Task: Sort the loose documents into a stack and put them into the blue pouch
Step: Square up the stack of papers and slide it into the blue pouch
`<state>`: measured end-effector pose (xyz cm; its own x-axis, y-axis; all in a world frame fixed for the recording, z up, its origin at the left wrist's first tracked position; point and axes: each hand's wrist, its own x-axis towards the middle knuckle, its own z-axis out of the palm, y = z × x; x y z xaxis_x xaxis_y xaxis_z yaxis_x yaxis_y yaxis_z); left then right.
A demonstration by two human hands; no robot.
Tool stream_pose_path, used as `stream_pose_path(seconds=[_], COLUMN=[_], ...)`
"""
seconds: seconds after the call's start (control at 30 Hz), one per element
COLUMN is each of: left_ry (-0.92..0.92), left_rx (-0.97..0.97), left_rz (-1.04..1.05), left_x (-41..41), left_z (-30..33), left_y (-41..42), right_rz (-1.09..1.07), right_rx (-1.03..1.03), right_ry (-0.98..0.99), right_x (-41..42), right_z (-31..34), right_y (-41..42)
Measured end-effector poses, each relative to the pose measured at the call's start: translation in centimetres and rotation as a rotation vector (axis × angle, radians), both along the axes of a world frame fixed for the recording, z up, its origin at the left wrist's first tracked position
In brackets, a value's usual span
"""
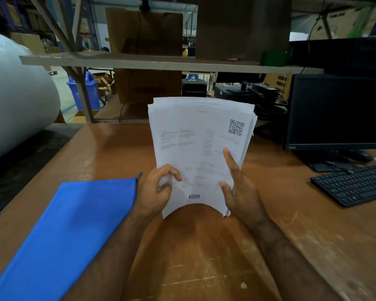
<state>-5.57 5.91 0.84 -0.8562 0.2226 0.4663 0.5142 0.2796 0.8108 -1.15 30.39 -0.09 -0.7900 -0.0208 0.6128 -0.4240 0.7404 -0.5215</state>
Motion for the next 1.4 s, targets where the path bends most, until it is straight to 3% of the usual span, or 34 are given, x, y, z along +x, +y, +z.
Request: stream_pose_path(seconds=[0.1,0.27,0.4,0.57,0.67,0.8,0.97,1.07,1.2,1.3,1.4], left_ry=[0.001,-0.064,0.012,0.054,0.093,-0.086,-0.320,-0.351,-0.383,-0.418,-0.421], left_rx=[0.000,0.112,0.009,0.022,0.172,0.444,0.305,0.310,0.380,0.415,0.445], left_rz=[0.030,-0.091,-0.078,-0.029,0.025,0.047,-0.012,-0.044,-0.047,-0.082,-0.126], left_x=[-0.2,0.4,1.1,1.2,1.3,1.0,-0.3,-0.5,-0.4,0.0,0.4], left_z=[0.2,2.2,0.8,-0.4,0.5,2.9,4.0,3.9,3.9,4.2,4.6], left_y=[0.2,0.5,0.7,0.7,0.6,0.9,0.6,0.5,0.5,0.6,0.6], right_rz=[-0.083,-0.121,-0.112,-0.113,-0.088,-0.133,-0.197,-0.336,-0.247,-0.274,-0.179], right_rx=[0.039,0.008,0.024,0.003,-0.033,-0.037,-0.028,0.095,0.326,0.551,0.721], right_ry=[-0.024,0.081,0.005,-0.032,-0.053,-0.008,0.147,0.270,0.420,0.312,0.016], right_x=[-0.2,-0.3,0.5,0.4,0.7,0.6,1.0,1.7,2.2,1.0,-0.5], right_z=[-0.3,0.8,-0.4,-0.6,-0.9,-1.2,1.5,4.8,12.7,17.5,19.0], right_y=[-0.4,-0.6,-1.0,-1.1,-0.5,-0.4,-0.9,-1.5,-4.6,-6.9,-8.1])
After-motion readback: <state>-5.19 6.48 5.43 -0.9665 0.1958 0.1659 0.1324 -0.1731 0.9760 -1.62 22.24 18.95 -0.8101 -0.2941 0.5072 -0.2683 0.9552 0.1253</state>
